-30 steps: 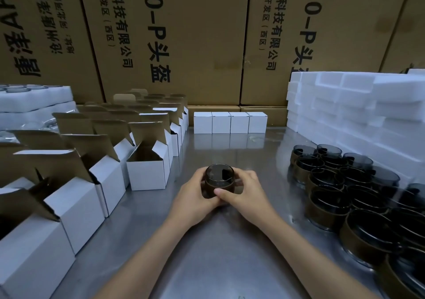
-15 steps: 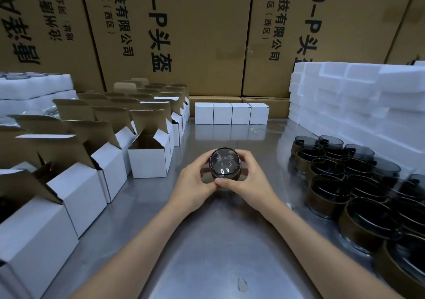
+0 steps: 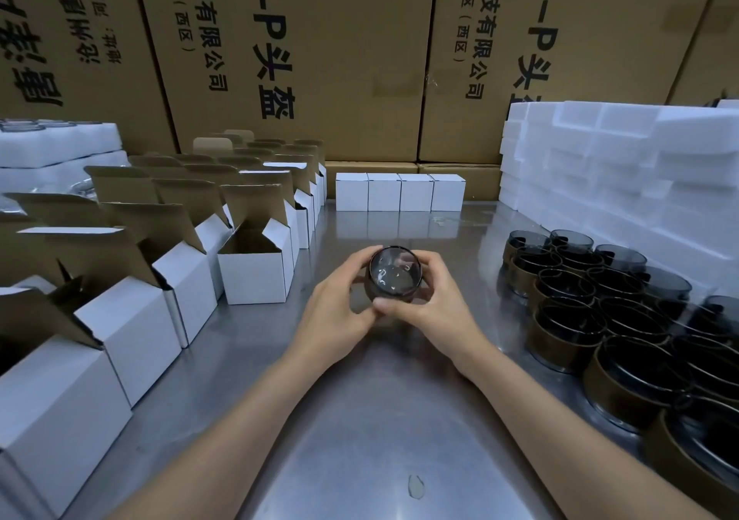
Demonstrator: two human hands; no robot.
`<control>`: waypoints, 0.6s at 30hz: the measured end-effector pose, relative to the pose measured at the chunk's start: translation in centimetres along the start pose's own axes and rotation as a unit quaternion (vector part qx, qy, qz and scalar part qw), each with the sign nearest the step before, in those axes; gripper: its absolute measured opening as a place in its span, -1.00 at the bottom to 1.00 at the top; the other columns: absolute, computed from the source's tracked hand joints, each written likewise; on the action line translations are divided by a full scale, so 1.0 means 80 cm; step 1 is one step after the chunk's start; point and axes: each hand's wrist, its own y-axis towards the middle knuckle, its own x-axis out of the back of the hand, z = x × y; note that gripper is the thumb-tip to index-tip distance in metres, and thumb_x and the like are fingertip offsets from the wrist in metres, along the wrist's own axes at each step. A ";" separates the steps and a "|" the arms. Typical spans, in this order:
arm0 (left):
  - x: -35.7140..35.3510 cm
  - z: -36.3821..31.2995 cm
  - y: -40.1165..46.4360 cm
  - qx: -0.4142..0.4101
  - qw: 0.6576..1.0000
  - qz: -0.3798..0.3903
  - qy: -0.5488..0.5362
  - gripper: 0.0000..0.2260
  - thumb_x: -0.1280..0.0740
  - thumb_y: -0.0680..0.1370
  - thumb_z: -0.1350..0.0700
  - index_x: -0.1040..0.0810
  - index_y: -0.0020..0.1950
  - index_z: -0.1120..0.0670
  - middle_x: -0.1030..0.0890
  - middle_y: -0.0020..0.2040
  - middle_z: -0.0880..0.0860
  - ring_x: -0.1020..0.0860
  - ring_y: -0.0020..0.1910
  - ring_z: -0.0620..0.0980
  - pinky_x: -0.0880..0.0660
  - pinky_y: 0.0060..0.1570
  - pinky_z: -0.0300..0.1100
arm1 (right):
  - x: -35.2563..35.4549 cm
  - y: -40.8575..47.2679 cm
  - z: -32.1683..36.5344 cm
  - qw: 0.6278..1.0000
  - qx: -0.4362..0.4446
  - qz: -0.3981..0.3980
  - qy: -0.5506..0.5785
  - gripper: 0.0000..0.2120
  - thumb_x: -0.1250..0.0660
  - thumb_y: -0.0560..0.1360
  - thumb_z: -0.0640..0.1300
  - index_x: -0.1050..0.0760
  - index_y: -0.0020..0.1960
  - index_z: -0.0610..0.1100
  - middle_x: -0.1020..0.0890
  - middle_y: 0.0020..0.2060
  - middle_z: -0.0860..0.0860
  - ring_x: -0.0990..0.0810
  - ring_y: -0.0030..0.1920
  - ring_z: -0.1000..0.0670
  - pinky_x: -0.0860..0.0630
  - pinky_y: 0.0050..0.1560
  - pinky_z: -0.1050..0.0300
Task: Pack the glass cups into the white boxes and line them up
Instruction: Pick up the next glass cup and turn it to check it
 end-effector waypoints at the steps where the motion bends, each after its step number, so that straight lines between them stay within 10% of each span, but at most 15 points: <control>1: 0.000 -0.001 -0.001 0.008 1.000 0.008 -0.015 -0.36 -0.50 0.38 0.21 -0.38 0.39 -0.10 -0.51 0.15 -0.30 -0.51 0.13 -0.32 -0.44 0.15 -0.39 | 0.000 -0.001 0.003 1.000 -0.014 -0.010 0.018 -0.49 -0.56 0.32 -0.21 -0.43 0.19 -0.13 -0.60 0.07 0.00 -0.58 0.07 0.10 -0.51 0.00 0.33; 5: 0.000 -0.005 -0.001 0.034 0.998 0.033 -0.047 -0.31 -0.56 0.34 0.07 -0.34 0.39 -0.20 -0.55 0.09 -0.23 -0.55 0.08 -0.23 -0.47 0.10 -0.37 | -0.004 -0.002 0.010 0.994 -0.070 -0.038 0.078 -0.70 -0.40 0.45 0.06 -0.52 0.10 -0.08 -0.67 -0.02 0.02 -0.64 0.02 0.05 -0.58 -0.04 0.18; 10: 0.003 -0.010 0.005 0.118 0.987 -0.032 -0.104 -0.57 -0.56 0.32 -0.08 -0.56 0.12 -0.01 -0.67 -0.07 -0.03 -0.62 -0.08 -0.06 -0.56 0.00 -0.14 | -0.003 -0.002 0.015 0.995 -0.071 0.000 0.073 -0.52 -0.23 0.37 0.30 -0.51 0.13 0.00 -0.64 -0.15 0.16 -0.57 -0.23 0.18 -0.46 -0.20 0.24; 18: 0.004 -0.009 0.006 0.201 0.971 -0.050 -0.118 -0.50 -0.47 0.19 -0.34 -0.60 -0.15 0.05 -0.63 -0.32 -0.04 -0.57 -0.32 -0.12 -0.50 -0.20 -0.22 | -0.002 -0.001 0.014 0.995 -0.094 0.007 0.033 -0.61 -0.20 0.51 0.20 -0.58 0.01 -0.10 -0.57 -0.40 0.08 -0.57 -0.37 0.13 -0.47 -0.30 0.22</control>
